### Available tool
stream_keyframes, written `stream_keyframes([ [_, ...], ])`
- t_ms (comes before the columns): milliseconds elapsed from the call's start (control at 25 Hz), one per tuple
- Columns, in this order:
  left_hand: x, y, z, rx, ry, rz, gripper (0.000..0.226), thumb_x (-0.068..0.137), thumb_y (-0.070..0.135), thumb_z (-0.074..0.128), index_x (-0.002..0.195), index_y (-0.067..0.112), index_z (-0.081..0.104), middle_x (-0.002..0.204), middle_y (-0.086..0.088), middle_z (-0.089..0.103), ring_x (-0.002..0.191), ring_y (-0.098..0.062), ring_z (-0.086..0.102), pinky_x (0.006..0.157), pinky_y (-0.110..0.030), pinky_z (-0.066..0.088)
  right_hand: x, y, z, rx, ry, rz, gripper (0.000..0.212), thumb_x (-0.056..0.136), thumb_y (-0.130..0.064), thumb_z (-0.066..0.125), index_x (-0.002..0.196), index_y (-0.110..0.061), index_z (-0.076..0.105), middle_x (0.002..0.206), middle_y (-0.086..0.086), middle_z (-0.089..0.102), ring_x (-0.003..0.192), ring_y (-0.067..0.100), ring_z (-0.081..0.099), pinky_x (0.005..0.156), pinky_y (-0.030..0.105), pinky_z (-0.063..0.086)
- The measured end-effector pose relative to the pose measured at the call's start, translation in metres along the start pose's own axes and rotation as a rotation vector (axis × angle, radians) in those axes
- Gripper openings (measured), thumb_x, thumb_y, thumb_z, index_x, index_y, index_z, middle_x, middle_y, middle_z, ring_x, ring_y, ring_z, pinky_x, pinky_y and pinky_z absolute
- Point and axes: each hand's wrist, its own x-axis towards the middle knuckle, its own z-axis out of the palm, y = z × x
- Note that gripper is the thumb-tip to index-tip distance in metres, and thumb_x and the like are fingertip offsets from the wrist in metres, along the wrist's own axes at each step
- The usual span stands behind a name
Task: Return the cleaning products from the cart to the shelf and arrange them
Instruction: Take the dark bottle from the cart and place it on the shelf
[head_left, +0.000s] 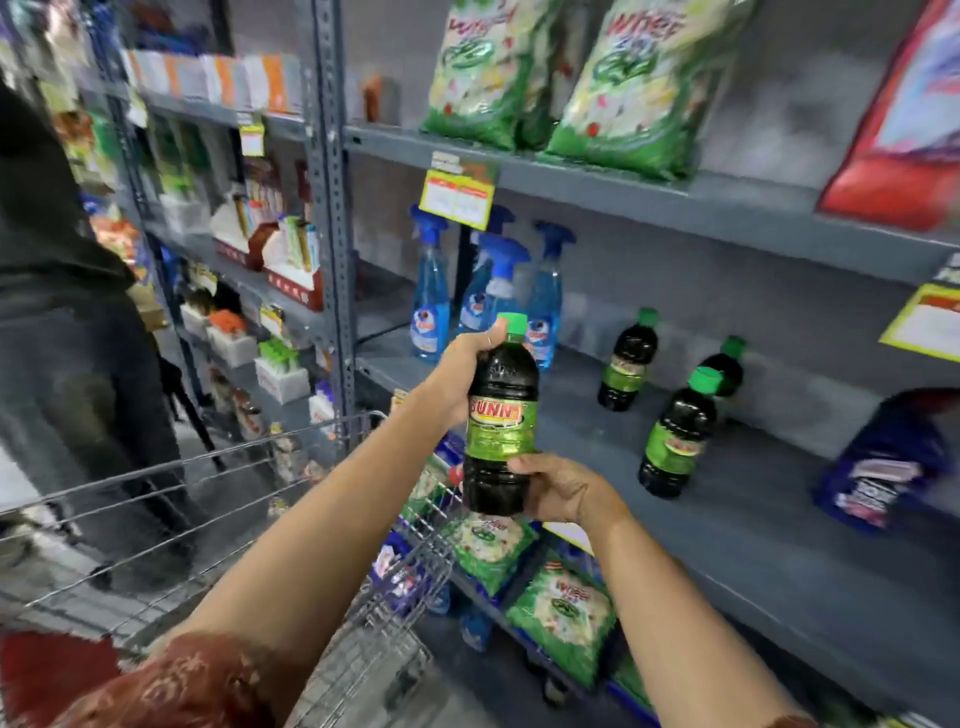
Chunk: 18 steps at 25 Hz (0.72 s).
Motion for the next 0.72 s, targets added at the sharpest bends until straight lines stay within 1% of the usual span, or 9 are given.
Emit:
stream_keyframes([
  [80, 0.008, -0.006, 0.018, 0.033, -0.028, 0.001, 0.032, 0.094, 0.027, 0.04, 0.078, 0.006, 0.059, 0.057, -0.001, 0.07, 0.051, -0.013, 0.066, 0.055, -0.021, 0.056, -0.018, 0.0, -0.006, 0.056, 0.055, -0.08, 0.073, 0.013, -0.013, 0.094, 0.084, -0.008, 0.073, 0.074, 0.009, 0.077, 0.068, 0.023, 0.074, 0.058, 0.034, 0.061],
  [160, 0.02, -0.012, 0.031, 0.075, -0.05, 0.005, 0.029, 0.096, 0.024, 0.038, 0.083, 0.006, 0.056, 0.056, 0.002, 0.07, 0.05, -0.01, 0.066, 0.054, -0.018, 0.056, -0.024, 0.003, -0.016, 0.046, 0.143, -0.133, 0.059, 0.038, -0.005, 0.089, 0.094, -0.007, 0.07, 0.074, 0.007, 0.077, 0.071, 0.023, 0.073, 0.059, 0.033, 0.061],
  [240, 0.038, -0.022, 0.038, 0.145, -0.068, -0.015, 0.028, 0.096, 0.024, 0.037, 0.084, 0.008, 0.056, 0.057, 0.005, 0.071, 0.051, -0.009, 0.066, 0.056, -0.017, 0.056, -0.022, 0.006, -0.032, 0.005, 0.331, -0.177, 0.041, 0.07, 0.005, 0.07, 0.108, -0.006, 0.058, 0.073, 0.002, 0.077, 0.074, 0.021, 0.071, 0.063, 0.032, 0.061],
  [280, 0.047, -0.026, 0.041, 0.18, -0.068, -0.028, 0.029, 0.096, 0.025, 0.037, 0.082, 0.008, 0.058, 0.057, 0.006, 0.071, 0.051, -0.008, 0.066, 0.055, -0.018, 0.055, -0.019, 0.007, -0.039, -0.023, 0.423, -0.206, 0.038, 0.076, 0.009, 0.062, 0.11, -0.006, 0.055, 0.075, 0.001, 0.076, 0.075, 0.021, 0.069, 0.066, 0.034, 0.059],
  [360, 0.066, -0.035, 0.043, 0.252, -0.078, -0.046, 0.03, 0.095, 0.025, 0.039, 0.081, 0.01, 0.061, 0.058, 0.006, 0.072, 0.058, -0.011, 0.067, 0.061, -0.024, 0.054, -0.017, 0.004, -0.051, -0.097, 0.6, -0.245, 0.043, 0.076, 0.01, 0.064, 0.115, -0.006, 0.054, 0.093, 0.007, 0.073, 0.084, 0.025, 0.066, 0.077, 0.038, 0.055],
  [440, 0.084, -0.044, 0.044, 0.298, -0.091, -0.052, 0.027, 0.095, 0.023, 0.04, 0.083, 0.012, 0.062, 0.059, 0.007, 0.073, 0.07, -0.015, 0.064, 0.069, -0.028, 0.05, -0.016, 0.0, -0.063, -0.188, 0.747, -0.291, 0.051, 0.072, 0.007, 0.069, 0.12, -0.002, 0.053, 0.108, 0.013, 0.064, 0.097, 0.025, 0.06, 0.082, 0.034, 0.052],
  [560, 0.112, -0.058, 0.042, 0.341, -0.124, -0.06, 0.026, 0.095, 0.022, 0.038, 0.088, 0.014, 0.063, 0.066, 0.006, 0.075, 0.074, -0.013, 0.064, 0.072, -0.028, 0.049, -0.006, 0.0, -0.088, -0.344, 0.918, -0.307, 0.053, 0.07, -0.001, 0.075, 0.12, -0.001, 0.056, 0.108, 0.008, 0.062, 0.1, 0.018, 0.059, 0.087, 0.029, 0.047],
  [640, 0.13, -0.068, 0.04, 0.356, -0.174, -0.067, 0.023, 0.092, 0.021, 0.041, 0.091, 0.014, 0.063, 0.077, 0.0, 0.074, 0.079, -0.016, 0.064, 0.076, -0.03, 0.049, 0.006, 0.003, -0.102, -0.392, 0.988, -0.288, 0.053, 0.069, -0.006, 0.078, 0.118, -0.003, 0.058, 0.113, 0.01, 0.065, 0.106, 0.022, 0.061, 0.096, 0.035, 0.047],
  [720, 0.145, -0.077, 0.04, 0.369, -0.233, -0.063, 0.021, 0.082, 0.024, 0.048, 0.09, 0.014, 0.065, 0.077, 0.0, 0.074, 0.082, -0.02, 0.063, 0.078, -0.031, 0.049, 0.016, 0.005, -0.113, -0.416, 1.055, -0.27, 0.054, 0.069, -0.01, 0.078, 0.118, -0.005, 0.058, 0.12, 0.015, 0.066, 0.11, 0.026, 0.061, 0.1, 0.042, 0.046],
])
